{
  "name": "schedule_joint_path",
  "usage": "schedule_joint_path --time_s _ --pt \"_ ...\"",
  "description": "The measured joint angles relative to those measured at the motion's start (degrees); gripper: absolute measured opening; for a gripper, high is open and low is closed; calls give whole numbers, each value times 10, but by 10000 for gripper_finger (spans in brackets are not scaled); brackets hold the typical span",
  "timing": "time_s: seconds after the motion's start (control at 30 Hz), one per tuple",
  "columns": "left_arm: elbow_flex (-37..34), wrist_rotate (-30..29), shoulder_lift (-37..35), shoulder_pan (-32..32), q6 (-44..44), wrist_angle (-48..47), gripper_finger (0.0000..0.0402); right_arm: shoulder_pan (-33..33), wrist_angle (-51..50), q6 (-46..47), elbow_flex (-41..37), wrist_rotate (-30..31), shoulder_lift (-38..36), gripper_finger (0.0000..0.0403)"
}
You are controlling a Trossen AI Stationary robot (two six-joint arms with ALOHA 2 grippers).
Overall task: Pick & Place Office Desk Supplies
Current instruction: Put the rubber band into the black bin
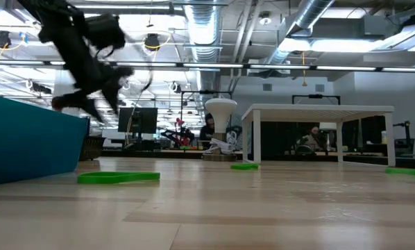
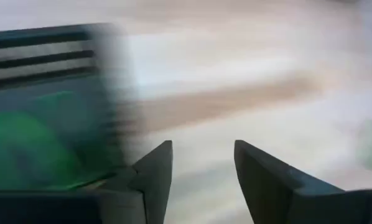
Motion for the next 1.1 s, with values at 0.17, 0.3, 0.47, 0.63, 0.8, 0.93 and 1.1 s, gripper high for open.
schedule_joint_path --time_s 0.17,0.3,0.47,0.63,0.8,0.93,1.1 --pt "7 180 -8 -53 6 221 147 0 -4 11 0 -14 0 148" --pt "45 243 15 -134 5 374 117 1 -7 13 0 -16 0 148" --pt "141 262 79 -247 62 425 93 1 -8 13 0 -27 0 148" --pt "252 256 150 -347 168 265 95 2 -6 13 0 -30 0 148" --pt "299 188 201 -437 189 57 112 13 -5 9 0 -30 0 148" --pt "299 116 243 -514 204 39 123 22 -7 0 0 -30 0 148" --pt "300 27 312 -530 228 59 131 24 -7 -1 0 -30 0 148"
